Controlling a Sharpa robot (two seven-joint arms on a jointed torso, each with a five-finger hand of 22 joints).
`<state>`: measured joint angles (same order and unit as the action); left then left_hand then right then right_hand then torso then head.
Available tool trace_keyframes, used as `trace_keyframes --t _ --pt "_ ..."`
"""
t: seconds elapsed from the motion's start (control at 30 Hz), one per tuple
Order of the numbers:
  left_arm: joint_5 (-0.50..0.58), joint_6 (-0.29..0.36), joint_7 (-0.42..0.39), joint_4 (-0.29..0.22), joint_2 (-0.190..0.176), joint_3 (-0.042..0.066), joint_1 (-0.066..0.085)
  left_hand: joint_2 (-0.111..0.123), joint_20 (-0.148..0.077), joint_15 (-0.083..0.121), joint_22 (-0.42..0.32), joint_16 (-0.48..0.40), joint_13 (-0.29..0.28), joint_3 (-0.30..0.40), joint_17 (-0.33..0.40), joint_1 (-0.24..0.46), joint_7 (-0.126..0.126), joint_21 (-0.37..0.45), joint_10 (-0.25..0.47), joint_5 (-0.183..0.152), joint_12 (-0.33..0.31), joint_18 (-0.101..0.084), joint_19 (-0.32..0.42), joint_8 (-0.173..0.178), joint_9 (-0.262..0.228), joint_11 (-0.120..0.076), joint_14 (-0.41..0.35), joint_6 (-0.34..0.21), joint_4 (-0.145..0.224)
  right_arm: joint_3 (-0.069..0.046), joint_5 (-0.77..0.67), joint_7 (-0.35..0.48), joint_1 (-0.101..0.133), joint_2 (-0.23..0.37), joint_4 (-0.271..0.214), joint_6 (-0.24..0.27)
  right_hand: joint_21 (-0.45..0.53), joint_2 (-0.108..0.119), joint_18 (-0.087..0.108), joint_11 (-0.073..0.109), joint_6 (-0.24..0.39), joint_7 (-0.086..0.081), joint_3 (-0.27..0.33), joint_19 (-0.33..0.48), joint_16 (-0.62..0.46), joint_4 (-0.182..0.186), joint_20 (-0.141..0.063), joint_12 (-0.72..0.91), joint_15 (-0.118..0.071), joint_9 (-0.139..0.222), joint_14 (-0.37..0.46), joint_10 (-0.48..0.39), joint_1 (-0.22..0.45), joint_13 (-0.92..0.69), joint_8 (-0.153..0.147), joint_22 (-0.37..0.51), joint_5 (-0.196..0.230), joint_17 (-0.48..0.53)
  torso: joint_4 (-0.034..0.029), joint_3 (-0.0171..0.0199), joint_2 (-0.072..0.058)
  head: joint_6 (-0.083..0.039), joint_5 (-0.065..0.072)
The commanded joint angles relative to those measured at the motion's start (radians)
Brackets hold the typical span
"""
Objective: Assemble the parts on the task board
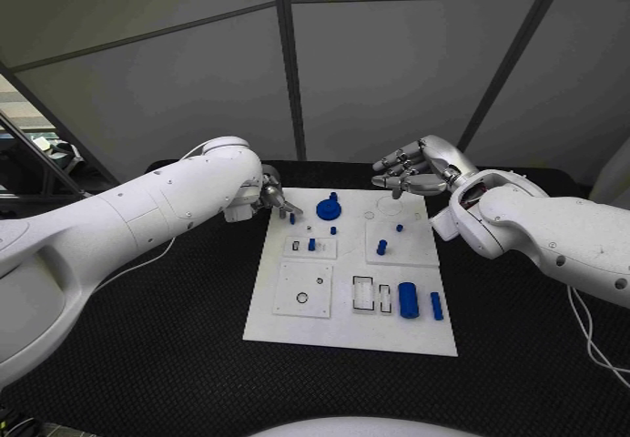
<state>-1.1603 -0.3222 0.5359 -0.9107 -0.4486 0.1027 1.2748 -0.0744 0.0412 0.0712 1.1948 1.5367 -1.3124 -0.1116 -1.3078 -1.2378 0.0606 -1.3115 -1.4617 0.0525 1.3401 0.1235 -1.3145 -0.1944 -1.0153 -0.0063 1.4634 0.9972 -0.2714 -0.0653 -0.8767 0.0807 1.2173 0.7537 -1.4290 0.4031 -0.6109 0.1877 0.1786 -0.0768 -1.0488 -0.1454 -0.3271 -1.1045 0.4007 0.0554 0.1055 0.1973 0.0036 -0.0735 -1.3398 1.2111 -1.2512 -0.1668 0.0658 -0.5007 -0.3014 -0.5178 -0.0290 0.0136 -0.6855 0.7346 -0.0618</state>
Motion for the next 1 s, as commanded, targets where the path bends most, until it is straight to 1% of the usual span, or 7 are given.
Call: trace_keyframes --t 0.03,0.3,0.57,0.67,0.9,0.97,1.0 --pt "-0.008 -0.02 -0.019 0.002 0.006 0.0 0.002 0.001 0.007 -0.006 0.001 0.003 -0.167 -0.001 -0.228 -0.011 0.001 0.001 -0.016 0.002 -0.003 -0.032 -0.003 0.003 0.001 -0.001 0.096 0.009 0.004 -0.001 0.003 0.005 0.002 -0.003 -0.001 -0.006 0.004 -0.006 0.002 0.001 0.005 0.002 -0.003 0.002 -0.001 0.002 0.008 0.002 0.003 0.001 0.007 -0.006 0.002 0.001 -0.001 0.001 -0.003 -0.001 0.0001 -0.0003 0.0 0.001 0.0" --pt "-0.008 -0.023 -0.023 0.012 0.011 0.0 0.002 -0.001 0.007 -0.006 0.002 0.003 -0.167 -0.001 -0.228 -0.013 0.001 0.001 -0.016 0.002 -0.002 -0.032 -0.004 0.002 0.002 -0.001 0.096 0.011 0.005 -0.001 0.003 0.005 0.002 -0.004 0.001 -0.007 0.004 -0.006 0.002 0.001 0.005 0.002 -0.003 0.002 -0.001 0.002 0.008 0.002 0.003 0.001 0.007 -0.006 0.002 0.001 -0.001 0.001 -0.003 -0.001 -0.0006 -0.0001 0.0 0.002 0.001" --pt "-0.008 -0.025 -0.029 0.019 0.017 -0.001 0.002 -0.019 0.006 -0.004 0.004 0.004 -0.167 0.007 -0.229 -0.037 -0.002 0.001 -0.016 0.004 -0.002 -0.033 -0.004 -0.001 0.01 -0.004 0.097 0.016 0.022 -0.001 0.003 0.006 0.002 -0.006 0.002 -0.008 0.004 -0.006 0.002 0.001 0.005 0.002 -0.003 0.002 -0.001 0.002 0.008 0.002 0.003 0.001 0.007 -0.006 0.002 0.001 -0.001 0.001 -0.003 -0.001 -0.0001 -0.0003 0.0 0.003 0.0" --pt "-0.008 -0.026 -0.03 0.021 0.019 -0.001 0.002 -0.031 0.005 -0.003 0.006 0.005 -0.168 0.014 -0.23 -0.058 -0.004 0.001 -0.017 0.004 -0.002 -0.033 -0.005 -0.001 0.015 -0.005 0.097 0.016 0.038 -0.001 0.003 0.006 0.002 -0.007 0.002 -0.008 0.004 -0.006 0.002 0.001 0.005 0.002 -0.003 0.002 -0.001 0.002 0.008 0.002 0.003 0.001 0.007 -0.006 0.002 0.001 -0.001 0.001 -0.003 -0.001 0.0003 -0.0004 0.0 0.005 0.0" --pt "-0.008 -0.028 -0.032 0.027 0.022 -0.001 0.002 -0.065 0.002 0.0 0.009 0.006 -0.168 0.041 -0.231 -0.116 -0.01 0.002 -0.017 0.013 -0.002 -0.033 -0.005 -0.002 0.026 -0.01 0.097 0.016 0.093 -0.001 0.003 0.006 0.002 -0.007 0.002 -0.009 0.004 -0.006 0.002 0.001 0.005 0.002 -0.003 0.002 -0.001 0.002 0.008 0.002 0.003 0.001 0.007 -0.006 0.002 0.001 -0.001 0.001 -0.003 -0.001 -0.0003 0.0 0.001 0.004 0.001" --pt "-0.008 -0.029 -0.033 0.028 0.023 -0.001 0.002 -0.07 0.001 0.001 0.01 0.006 -0.168 0.046 -0.231 -0.126 -0.01 0.003 -0.017 0.041 -0.002 -0.033 -0.005 -0.002 0.03 -0.011 0.097 0.014 0.106 -0.001 0.003 0.006 0.002 -0.007 0.002 -0.009 0.004 -0.006 0.002 0.001 0.005 0.002 -0.003 0.002 -0.001 0.002 0.008 0.002 0.003 0.001 0.007 -0.006 0.002 0.001 -0.001 0.001 -0.003 -0.001 -0.0006 -0.0002 0.001 0.004 0.001" --pt "-0.008 -0.029 -0.033 0.029 0.024 -0.001 0.002 -0.071 0.0 0.001 0.011 0.006 -0.168 0.046 -0.231 -0.127 -0.01 0.003 -0.017 0.048 -0.002 -0.033 -0.005 -0.002 0.031 -0.011 0.097 0.014 0.109 -0.001 0.003 0.006 0.002 -0.007 0.002 -0.009 0.004 -0.006 0.002 0.001 0.005 0.002 -0.003 0.002 -0.001 0.002 0.008 0.002 0.003 0.001 0.007 -0.006 0.002 0.001 -0.001 0.001 -0.003 -0.001 -0.0006 -0.0003 0.001 0.004 0.001"
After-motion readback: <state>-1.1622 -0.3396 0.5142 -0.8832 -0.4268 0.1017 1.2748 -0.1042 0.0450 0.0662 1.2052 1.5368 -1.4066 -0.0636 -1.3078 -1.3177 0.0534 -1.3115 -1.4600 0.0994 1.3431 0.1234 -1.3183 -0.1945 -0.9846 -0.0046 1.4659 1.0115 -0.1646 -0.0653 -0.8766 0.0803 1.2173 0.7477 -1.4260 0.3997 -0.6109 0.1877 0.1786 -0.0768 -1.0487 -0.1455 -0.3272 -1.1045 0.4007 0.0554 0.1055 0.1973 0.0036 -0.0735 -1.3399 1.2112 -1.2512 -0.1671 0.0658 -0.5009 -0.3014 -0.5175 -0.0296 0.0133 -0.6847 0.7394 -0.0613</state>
